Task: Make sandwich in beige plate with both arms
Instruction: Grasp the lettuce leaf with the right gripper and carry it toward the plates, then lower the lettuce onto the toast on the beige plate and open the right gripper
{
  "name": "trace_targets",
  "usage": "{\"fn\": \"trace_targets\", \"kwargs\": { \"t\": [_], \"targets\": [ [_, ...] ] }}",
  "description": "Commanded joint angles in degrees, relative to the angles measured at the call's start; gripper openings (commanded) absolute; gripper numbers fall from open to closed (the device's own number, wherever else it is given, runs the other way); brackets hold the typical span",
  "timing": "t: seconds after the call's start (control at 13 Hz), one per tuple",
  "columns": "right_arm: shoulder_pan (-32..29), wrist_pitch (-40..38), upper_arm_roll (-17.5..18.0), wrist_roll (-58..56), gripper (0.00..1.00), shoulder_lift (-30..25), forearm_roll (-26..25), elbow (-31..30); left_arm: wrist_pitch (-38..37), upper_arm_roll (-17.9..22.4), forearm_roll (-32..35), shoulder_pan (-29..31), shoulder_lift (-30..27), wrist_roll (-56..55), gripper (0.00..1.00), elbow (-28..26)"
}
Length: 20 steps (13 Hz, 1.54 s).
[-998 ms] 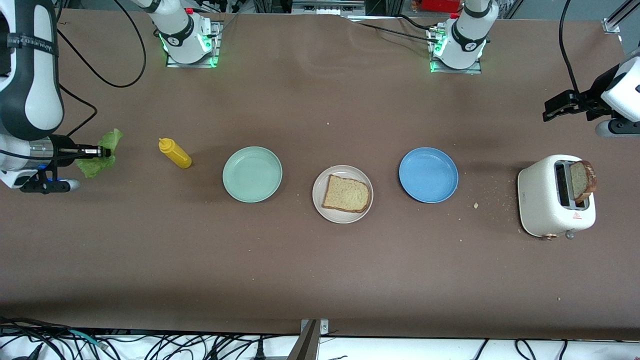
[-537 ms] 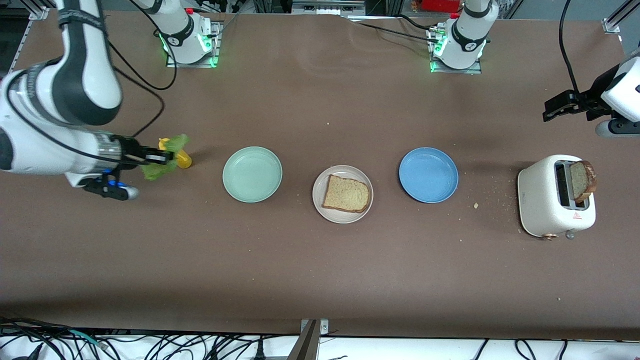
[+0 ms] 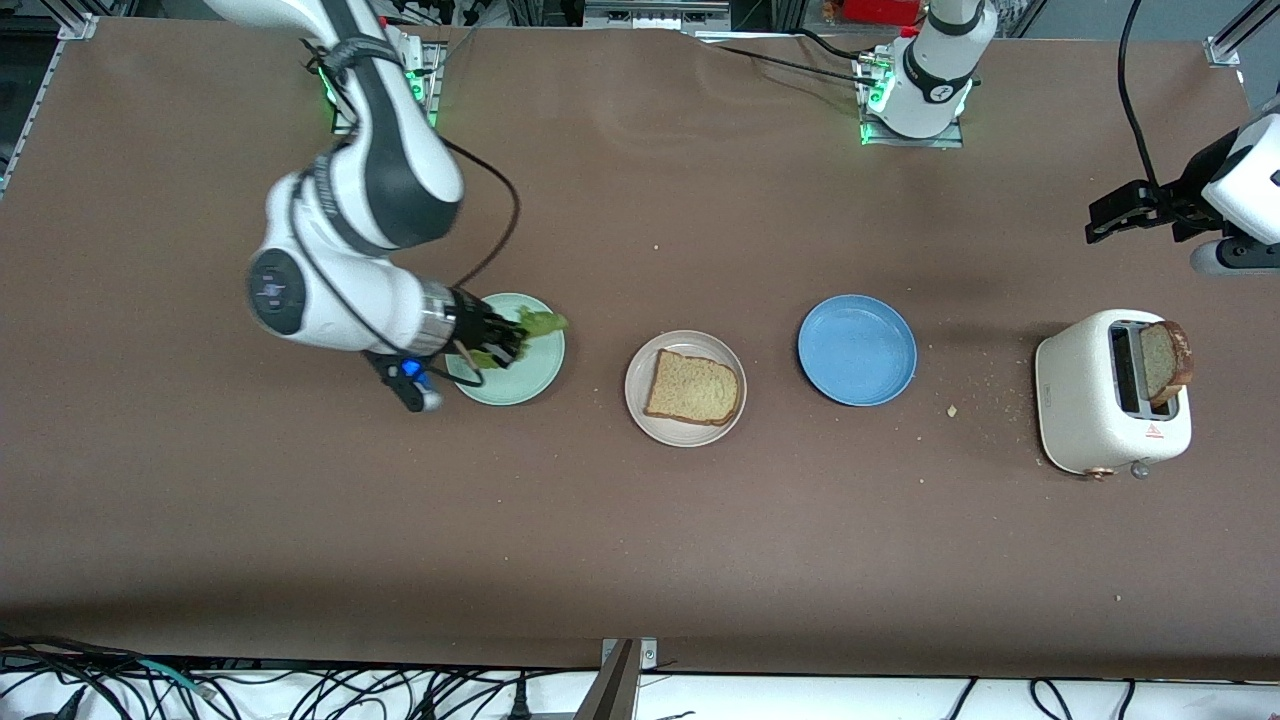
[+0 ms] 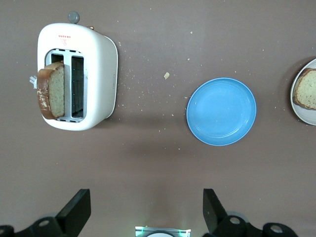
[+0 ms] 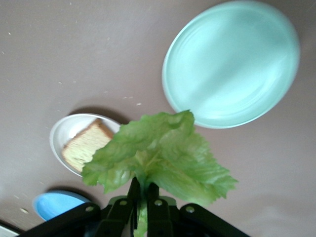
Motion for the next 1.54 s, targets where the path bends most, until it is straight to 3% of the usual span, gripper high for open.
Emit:
{"fn": "trace_targets", "kwargs": {
  "t": [0.0,0.23,0.46,0.77,1.46],
  "targets": [
    [4.1,6.4,0.1,10.0,0.0,5.6,4.1,4.2,-0.3,-0.3,2.4,-0.2,-0.1,-0.6,1.0,0.3],
    [5.7,13.7,4.8,20.2,0.0,13.8,4.5,11.2,-0.3,-0.3,2.4,-0.2,-0.1,-0.7,1.0,0.3],
    [6.0,19.8,7.5,22.7,0.0,18.2,4.5,12.8,-0.2,-0.3,2.4,-0.2,0.0,-0.7,1.0,0.3],
    [8.0,26.4,8.4,22.8,0.0,21.7,4.7,12.8,-0.2,-0.3,2.4,-0.2,-0.1,-0.7,1.0,0.3],
    [7.4,33.4,11.1,23.0,0.0,24.4,5.3,13.7,-0.2,-0.1,2.5,0.0,0.0,-0.6,1.0,0.2]
  ]
}}
